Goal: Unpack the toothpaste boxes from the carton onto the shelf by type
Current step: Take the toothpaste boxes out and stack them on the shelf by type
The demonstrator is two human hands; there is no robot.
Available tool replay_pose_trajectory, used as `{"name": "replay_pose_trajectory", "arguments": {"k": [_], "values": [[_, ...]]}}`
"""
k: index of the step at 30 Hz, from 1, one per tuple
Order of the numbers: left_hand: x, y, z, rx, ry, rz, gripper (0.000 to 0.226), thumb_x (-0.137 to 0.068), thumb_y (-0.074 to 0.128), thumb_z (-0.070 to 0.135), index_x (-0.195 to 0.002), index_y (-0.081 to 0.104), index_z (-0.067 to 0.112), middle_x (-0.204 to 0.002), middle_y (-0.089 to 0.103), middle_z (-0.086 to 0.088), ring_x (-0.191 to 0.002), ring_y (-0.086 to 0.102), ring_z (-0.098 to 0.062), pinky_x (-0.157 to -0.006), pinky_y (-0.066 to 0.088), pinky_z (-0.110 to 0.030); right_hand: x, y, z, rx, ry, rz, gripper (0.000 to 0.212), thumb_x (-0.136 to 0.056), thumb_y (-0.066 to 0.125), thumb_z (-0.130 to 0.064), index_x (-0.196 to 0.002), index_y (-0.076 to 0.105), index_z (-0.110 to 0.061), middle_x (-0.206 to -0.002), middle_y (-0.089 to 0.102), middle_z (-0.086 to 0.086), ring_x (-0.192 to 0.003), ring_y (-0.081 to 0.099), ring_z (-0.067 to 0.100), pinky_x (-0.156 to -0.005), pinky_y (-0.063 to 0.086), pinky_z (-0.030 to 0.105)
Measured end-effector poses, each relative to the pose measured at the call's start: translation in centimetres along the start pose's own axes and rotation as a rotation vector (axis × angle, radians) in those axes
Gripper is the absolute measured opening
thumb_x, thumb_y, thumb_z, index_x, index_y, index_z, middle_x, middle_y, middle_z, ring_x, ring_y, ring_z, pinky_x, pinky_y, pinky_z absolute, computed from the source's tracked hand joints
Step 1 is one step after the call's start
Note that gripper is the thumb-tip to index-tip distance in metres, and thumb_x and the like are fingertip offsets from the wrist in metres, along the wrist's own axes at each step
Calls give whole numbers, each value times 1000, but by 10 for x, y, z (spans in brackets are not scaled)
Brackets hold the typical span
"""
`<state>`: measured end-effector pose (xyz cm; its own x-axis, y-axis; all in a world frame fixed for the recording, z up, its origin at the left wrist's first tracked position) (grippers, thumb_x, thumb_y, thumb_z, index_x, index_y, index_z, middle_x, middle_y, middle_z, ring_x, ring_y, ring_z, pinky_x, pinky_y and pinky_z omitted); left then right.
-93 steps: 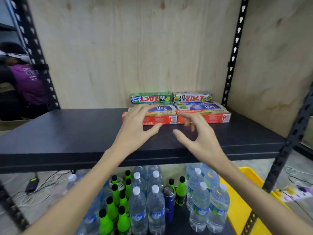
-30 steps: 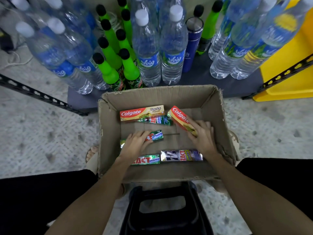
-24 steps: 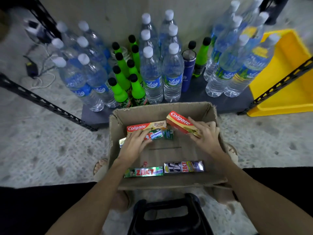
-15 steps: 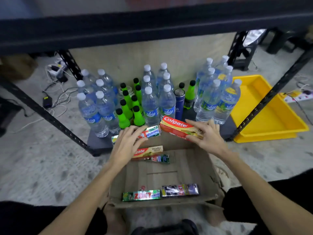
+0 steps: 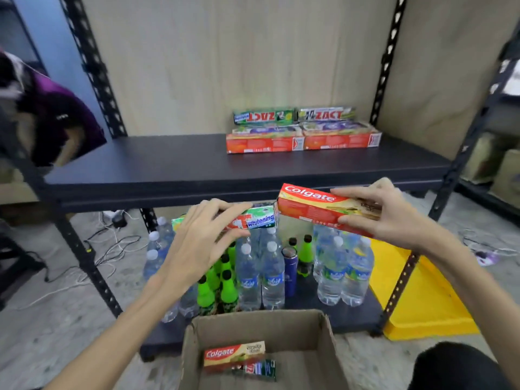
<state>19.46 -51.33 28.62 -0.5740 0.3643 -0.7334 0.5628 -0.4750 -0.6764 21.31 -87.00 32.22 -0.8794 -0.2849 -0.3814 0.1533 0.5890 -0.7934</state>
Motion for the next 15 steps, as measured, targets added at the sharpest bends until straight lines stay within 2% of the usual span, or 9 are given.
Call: {"name": "replay_pose_trajectory", "arguments": {"k": [3,8,13,15], "values": [[-29,-20,4,-5,15,73,47,-92,66,44,-136,63,26,-107,60,8,-95,55,-17,-90,43,-33,-16,-37,-8,-2,-17,5,54,-75,71,-61,-126,54,-64,-105,45,-4,-110,42,15,-104,41,37],[-83,-35,-6,-6,-1,151,47,-90,67,45,-133,64,28,-99,57,11,-91,51,-13,-88,42,-31,-57,-77,-7,29,-40,36,53,-75,69,-63,-125,52,-68,-110,43,-8,-115,42,18,-111,37,39],[-161,-12,-39,-41,-42,74,46,-92,61,50,-134,62,30,-100,55,10,-93,48,-12,-84,42,-31,-118,-86,18,67,10,56,49,-79,66,-62,-125,51,-67,-108,38,-12,-111,33,22,-108,30,39],[-193,9,-58,-70,-41,24,45,-93,62,48,-133,61,29,-101,55,6,-96,49,-15,-81,43,-33,-146,-84,30,92,-3,76,45,-83,67,-58,-123,49,-67,-105,37,-12,-107,27,14,-106,25,34]]}}
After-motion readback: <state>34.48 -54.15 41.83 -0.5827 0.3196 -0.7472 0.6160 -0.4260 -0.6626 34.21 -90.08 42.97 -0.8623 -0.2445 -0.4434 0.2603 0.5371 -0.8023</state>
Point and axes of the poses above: each hand's wrist, its own x-axis away from the middle knuckle, its own y-axis out of the palm, z = x × y, the point moved 1 cm from there along -x, towards the middle knuckle
